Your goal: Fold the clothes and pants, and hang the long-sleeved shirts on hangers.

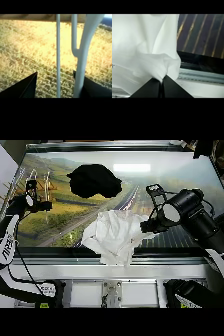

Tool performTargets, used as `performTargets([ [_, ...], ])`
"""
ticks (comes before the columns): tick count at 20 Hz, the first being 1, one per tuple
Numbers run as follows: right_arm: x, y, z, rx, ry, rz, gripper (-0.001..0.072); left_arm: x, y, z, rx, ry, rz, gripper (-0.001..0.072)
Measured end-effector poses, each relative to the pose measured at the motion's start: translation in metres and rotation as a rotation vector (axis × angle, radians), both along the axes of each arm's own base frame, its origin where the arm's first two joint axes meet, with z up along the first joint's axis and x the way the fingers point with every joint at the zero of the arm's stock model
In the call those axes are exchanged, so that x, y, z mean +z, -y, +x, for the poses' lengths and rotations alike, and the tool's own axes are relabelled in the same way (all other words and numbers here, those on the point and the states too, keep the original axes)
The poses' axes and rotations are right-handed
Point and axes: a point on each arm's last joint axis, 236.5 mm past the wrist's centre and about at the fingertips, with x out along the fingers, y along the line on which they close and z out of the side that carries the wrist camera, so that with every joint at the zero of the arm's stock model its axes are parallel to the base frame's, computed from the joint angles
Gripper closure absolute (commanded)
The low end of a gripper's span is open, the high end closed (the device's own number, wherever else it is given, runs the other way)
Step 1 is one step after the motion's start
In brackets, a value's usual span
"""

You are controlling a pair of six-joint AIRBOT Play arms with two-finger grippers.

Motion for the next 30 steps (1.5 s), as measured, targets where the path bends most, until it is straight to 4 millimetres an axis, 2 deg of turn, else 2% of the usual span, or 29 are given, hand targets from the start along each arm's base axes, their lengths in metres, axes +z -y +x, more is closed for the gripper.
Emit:
performTargets([
  [10,0.000,0.000,0.000,0.000,0.000,0.000,0.0696,-0.039,-0.001,0.002,0.011,-0.142,-0.030,0.0212],
  [11,0.000,0.000,0.000,0.000,0.000,0.000,0.0696,-0.041,-0.001,0.000,0.015,-0.151,-0.034,0.0392],
  [12,0.000,0.000,0.000,0.000,0.000,0.000,0.0696,-0.042,0.000,0.000,0.016,-0.159,-0.036,0.0627],
  [13,0.000,0.000,0.000,0.000,0.000,0.000,0.0696,-0.043,-0.002,-0.001,0.011,-0.164,-0.030,0.0667],
  [15,0.000,0.000,0.000,0.000,0.000,0.000,0.0696,-0.044,-0.003,-0.001,0.014,-0.168,-0.030,0.0692],
  [20,0.000,0.000,0.000,0.000,-0.001,0.000,0.0696,-0.045,-0.001,-0.003,0.015,-0.181,-0.036,0.0693],
  [24,0.000,0.000,0.000,0.000,-0.001,0.000,0.0696,-0.028,-0.001,-0.003,0.013,-0.182,-0.037,0.0693],
  [30,0.000,0.000,0.000,0.000,0.000,0.000,0.0696,0.051,0.001,0.012,-0.024,-0.032,0.013,0.0693],
])
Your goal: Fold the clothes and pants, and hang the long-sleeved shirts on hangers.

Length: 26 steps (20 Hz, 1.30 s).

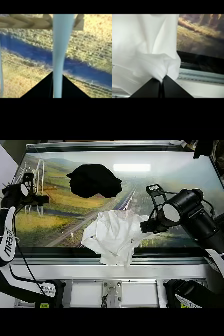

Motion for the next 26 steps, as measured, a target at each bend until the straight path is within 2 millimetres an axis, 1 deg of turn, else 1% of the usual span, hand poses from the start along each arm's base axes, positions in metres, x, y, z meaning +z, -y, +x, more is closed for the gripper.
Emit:
performTargets([
  [3,0.000,0.000,0.000,0.000,0.000,0.000,0.0696,0.040,0.016,0.000,-0.054,0.055,0.025,0.0693],
  [6,0.000,0.000,0.000,0.000,0.000,0.000,0.0696,0.081,0.045,-0.007,-0.171,0.093,0.067,0.0693],
  [8,0.000,0.000,0.000,0.000,0.000,0.000,0.0696,0.106,0.072,-0.021,-0.303,0.093,0.087,0.0693],
  [10,0.000,0.000,0.000,0.000,0.000,0.000,0.0696,0.123,0.106,-0.043,-0.480,0.071,0.071,0.0693],
  [11,0.000,0.000,0.000,0.000,0.000,0.000,0.0696,0.129,0.125,-0.058,-0.587,0.052,0.045,0.0693],
  [13,0.000,0.000,0.000,0.000,0.000,0.000,0.0696,0.138,0.158,-0.088,-0.777,0.018,-0.019,0.0693],
  [14,0.000,0.000,0.000,0.000,0.000,0.000,0.0696,0.141,0.170,-0.103,-0.854,-0.001,-0.046,0.0693],
  [17,0.000,0.000,0.000,0.000,0.000,0.000,0.0696,0.150,0.192,-0.132,-0.999,-0.024,-0.104,0.0693],
  [20,0.000,0.000,0.000,0.000,0.000,0.000,0.0696,0.152,0.205,-0.153,-1.103,-0.055,-0.145,0.0695],
  [23,0.000,0.000,0.000,0.000,0.000,0.001,0.0696,0.147,0.211,-0.184,-1.229,-0.125,-0.178,0.0694],
  [26,0.000,0.000,0.000,0.000,0.000,0.000,0.0696,0.135,0.214,-0.219,-1.319,-0.175,-0.211,0.0694],
])
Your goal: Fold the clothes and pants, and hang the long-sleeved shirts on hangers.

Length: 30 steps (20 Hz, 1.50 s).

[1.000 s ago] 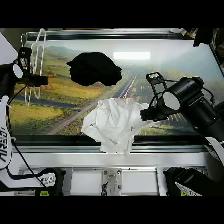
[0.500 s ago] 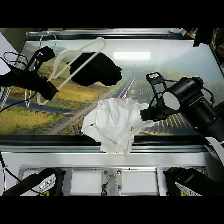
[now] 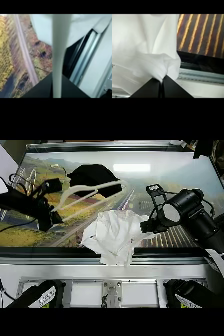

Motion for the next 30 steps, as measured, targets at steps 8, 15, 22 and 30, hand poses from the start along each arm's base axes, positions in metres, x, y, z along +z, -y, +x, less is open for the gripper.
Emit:
performTargets([
  [8,0.000,0.000,0.000,0.000,0.000,0.000,0.0696,-0.035,0.028,-0.097,-0.152,-0.096,-0.093,0.0695],
  [15,0.000,0.000,0.000,0.000,0.000,0.000,0.0696,-0.070,0.055,-0.119,-0.186,-0.122,-0.101,0.0695],
  [22,0.000,0.000,0.000,0.000,0.000,0.000,0.0696,-0.090,0.079,-0.115,-0.228,-0.210,-0.081,0.0695],
  [30,0.000,0.000,0.000,0.000,0.001,0.000,0.0696,-0.107,0.089,-0.106,-0.200,-0.256,-0.068,0.0695],
])
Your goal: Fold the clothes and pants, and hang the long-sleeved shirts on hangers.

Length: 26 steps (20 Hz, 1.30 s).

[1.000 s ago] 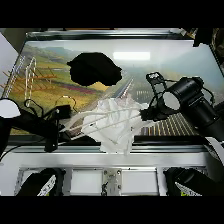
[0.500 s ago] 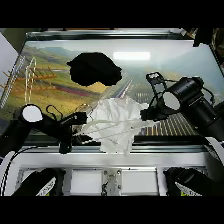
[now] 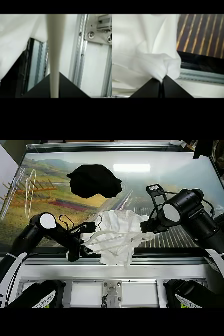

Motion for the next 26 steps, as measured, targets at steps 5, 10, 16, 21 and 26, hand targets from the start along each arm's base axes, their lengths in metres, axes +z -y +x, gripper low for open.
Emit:
performTargets([
  [5,0.000,-0.001,-0.002,0.013,-0.010,0.003,0.0696,0.003,0.001,0.003,0.009,0.023,-0.006,0.0695],
  [10,-0.001,0.004,-0.009,0.046,-0.042,-0.023,0.0697,0.029,-0.010,-0.006,0.022,0.081,-0.031,0.0695],
  [16,-0.001,0.011,-0.014,0.035,-0.070,-0.037,0.0697,0.045,-0.032,-0.005,0.101,0.103,-0.031,0.0695],
  [21,-0.001,0.013,-0.016,0.030,-0.077,-0.041,0.0697,0.030,-0.022,-0.014,0.036,0.013,-0.011,0.0696],
  [26,-0.001,0.014,-0.017,0.024,-0.083,-0.043,0.0697,0.009,-0.005,-0.006,0.038,-0.027,0.009,0.0696],
])
